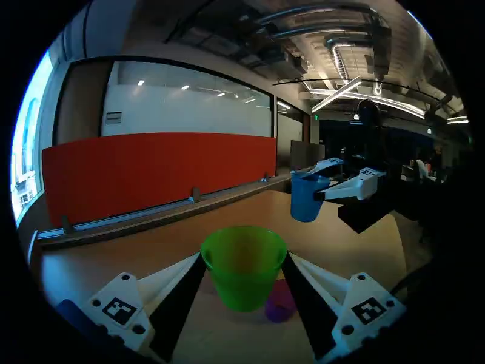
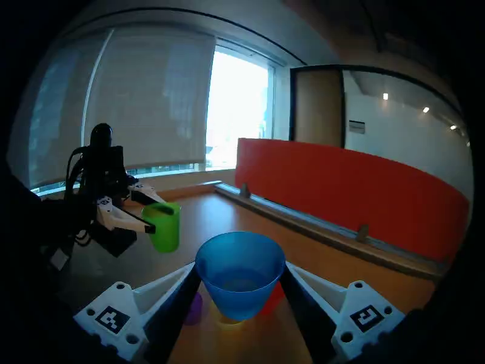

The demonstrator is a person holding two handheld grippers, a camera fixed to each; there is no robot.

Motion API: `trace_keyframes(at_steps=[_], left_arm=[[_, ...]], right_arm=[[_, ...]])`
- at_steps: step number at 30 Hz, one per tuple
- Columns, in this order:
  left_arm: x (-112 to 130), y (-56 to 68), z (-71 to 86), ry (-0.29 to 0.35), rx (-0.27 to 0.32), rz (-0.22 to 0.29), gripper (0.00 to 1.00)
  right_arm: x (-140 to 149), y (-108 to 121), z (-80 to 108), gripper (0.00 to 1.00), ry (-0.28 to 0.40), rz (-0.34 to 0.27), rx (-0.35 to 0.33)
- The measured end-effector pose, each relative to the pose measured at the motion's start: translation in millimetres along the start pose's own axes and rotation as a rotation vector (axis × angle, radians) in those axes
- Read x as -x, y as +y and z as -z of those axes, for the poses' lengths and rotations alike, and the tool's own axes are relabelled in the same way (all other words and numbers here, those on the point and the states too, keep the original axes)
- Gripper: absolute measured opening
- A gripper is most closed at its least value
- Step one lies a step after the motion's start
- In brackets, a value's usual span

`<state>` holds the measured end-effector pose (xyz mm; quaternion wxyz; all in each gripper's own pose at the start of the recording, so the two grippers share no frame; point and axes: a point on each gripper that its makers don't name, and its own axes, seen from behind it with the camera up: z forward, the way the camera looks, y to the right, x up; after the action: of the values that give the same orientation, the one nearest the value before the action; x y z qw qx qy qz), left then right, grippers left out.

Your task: Pour water

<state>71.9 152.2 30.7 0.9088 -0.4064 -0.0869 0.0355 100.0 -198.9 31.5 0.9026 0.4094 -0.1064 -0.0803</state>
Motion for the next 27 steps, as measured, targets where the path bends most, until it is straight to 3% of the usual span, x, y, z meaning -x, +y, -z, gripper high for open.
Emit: trace_keyframes(at_steps=[12, 27], left_arm=[[0.3, 12.5, -4.3, 0.015, 0.023, 0.003, 0.87], [-2.0, 28.4, -6.6, 0.021, 0.054, 0.003, 0.87]], right_arm=[[-24.8, -3.3, -4.7, 0.90, 0.036, 0.032, -0.013], [-54.4, -9.2, -8.7, 0.90, 0.123, 0.005, -0.040]])
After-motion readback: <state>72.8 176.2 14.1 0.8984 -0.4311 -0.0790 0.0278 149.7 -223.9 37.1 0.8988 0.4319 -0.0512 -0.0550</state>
